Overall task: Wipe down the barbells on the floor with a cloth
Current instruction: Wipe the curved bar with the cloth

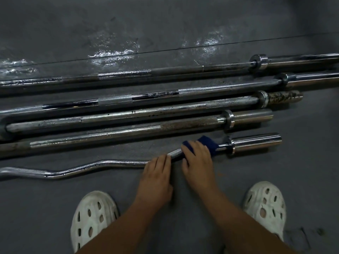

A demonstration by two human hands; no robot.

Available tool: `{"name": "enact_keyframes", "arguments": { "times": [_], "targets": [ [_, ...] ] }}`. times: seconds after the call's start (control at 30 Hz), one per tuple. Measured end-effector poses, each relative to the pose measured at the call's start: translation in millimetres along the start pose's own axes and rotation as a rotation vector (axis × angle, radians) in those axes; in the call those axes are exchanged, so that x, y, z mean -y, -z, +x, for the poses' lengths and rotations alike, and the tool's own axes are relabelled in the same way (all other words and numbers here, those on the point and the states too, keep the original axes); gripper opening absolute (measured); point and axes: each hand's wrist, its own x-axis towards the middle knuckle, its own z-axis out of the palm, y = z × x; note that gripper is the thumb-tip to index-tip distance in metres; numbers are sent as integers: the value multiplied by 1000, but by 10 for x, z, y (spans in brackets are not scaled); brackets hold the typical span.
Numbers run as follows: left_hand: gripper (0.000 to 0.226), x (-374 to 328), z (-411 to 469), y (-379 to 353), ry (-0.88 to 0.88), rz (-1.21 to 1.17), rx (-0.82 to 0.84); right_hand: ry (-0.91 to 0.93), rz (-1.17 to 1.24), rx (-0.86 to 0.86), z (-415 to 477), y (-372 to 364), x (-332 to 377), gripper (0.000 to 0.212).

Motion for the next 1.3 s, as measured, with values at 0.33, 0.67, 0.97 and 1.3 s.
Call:
{"name": "enact_keyframes", "arguments": {
  "times": [0.33, 0.67, 0.97, 1.3],
  "targets": [
    [86, 21, 7, -5, -9, -2, -9, -153, 225, 85, 164, 65, 8, 47],
    [84, 9, -30, 67, 1, 54, -29, -428, 218, -52, 18, 108, -81, 39],
    [87, 8, -319, 519, 23, 134, -94, -1023, 1276, -64, 237, 696, 441, 40],
    [83, -392, -1045, 1408, 22, 144, -278, -1170, 2172, -30, -591, 1643, 971, 35]
  ]
}}
